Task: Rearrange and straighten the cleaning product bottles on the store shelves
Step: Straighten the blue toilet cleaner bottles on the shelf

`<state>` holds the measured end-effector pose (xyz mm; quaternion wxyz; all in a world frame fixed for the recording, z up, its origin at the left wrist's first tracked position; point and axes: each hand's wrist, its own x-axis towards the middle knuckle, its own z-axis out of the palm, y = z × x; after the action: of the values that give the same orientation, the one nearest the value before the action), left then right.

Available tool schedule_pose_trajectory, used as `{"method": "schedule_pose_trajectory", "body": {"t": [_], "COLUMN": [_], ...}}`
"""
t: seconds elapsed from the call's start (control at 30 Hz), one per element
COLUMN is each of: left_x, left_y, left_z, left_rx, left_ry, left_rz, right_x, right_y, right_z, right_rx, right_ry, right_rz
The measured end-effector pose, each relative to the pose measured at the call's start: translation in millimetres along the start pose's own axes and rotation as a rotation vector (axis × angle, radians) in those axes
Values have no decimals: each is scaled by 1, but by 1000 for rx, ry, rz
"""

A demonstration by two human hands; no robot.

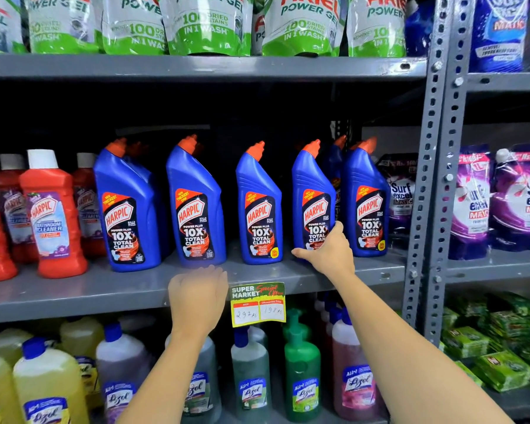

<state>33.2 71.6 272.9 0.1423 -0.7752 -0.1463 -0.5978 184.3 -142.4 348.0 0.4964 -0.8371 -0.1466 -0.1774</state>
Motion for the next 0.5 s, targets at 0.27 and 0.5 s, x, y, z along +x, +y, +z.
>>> {"method": "schedule_pose_trajectory", "body": {"t": [0.27, 0.5], "left_x": [1, 3], "left_y": [2, 4], "left_z": [-5, -10], "left_rx": [-14, -21], "left_ry": [-14, -36], "left_rz": [1, -14], "right_x": [-2, -2], "right_y": [0, 2], "right_z": [2, 5], "right_rx": [2, -20], "right_ry": [22, 47], "right_rz": [3, -15]}}
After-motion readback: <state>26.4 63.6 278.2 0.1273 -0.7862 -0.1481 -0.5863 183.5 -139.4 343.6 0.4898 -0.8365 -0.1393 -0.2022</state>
